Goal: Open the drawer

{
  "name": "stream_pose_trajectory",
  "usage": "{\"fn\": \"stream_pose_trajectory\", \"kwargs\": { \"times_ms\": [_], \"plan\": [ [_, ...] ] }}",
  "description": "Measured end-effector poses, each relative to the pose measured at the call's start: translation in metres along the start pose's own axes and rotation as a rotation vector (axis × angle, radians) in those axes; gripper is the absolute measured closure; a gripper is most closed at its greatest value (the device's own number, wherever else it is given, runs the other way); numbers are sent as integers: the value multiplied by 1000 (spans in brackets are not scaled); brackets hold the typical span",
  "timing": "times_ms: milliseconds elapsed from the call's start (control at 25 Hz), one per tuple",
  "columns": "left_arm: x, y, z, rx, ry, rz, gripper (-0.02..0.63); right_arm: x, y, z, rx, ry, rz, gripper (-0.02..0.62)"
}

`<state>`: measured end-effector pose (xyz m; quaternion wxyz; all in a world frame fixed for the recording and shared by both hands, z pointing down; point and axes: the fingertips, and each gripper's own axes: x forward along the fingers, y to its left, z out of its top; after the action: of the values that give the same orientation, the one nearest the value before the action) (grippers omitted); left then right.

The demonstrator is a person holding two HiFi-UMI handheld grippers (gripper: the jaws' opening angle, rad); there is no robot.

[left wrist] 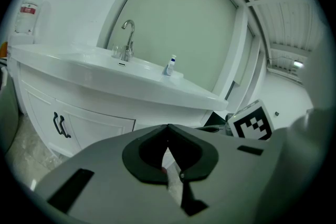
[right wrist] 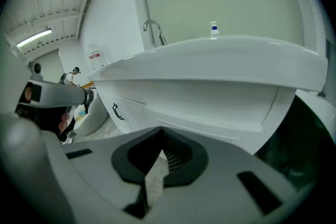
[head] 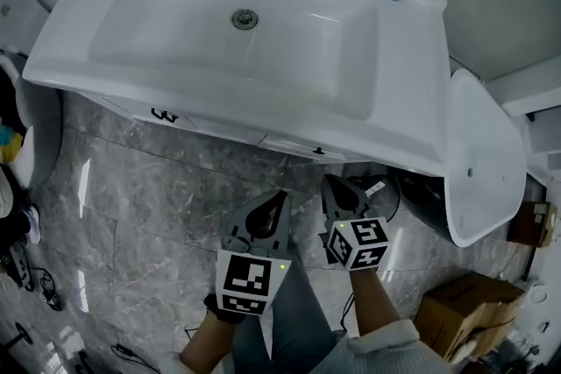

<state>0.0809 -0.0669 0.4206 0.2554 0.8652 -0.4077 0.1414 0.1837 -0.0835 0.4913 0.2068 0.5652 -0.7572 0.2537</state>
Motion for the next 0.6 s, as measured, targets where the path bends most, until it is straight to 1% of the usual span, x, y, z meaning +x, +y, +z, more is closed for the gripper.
{"fn": "stream_pose_trajectory", "kwargs": {
  "times_ms": [280, 440, 600],
  "plan": [
    [8, 12, -20, 8, 19, 8, 591, 25, -12, -22, -61, 7, -43, 584],
    [9, 16, -28, 12, 21, 9, 591, 38, -21, -34, -73, 23, -62, 583],
    [11, 20, -38, 11, 23, 18, 591, 45, -28, -42, -72, 17, -88, 583]
  ]
}}
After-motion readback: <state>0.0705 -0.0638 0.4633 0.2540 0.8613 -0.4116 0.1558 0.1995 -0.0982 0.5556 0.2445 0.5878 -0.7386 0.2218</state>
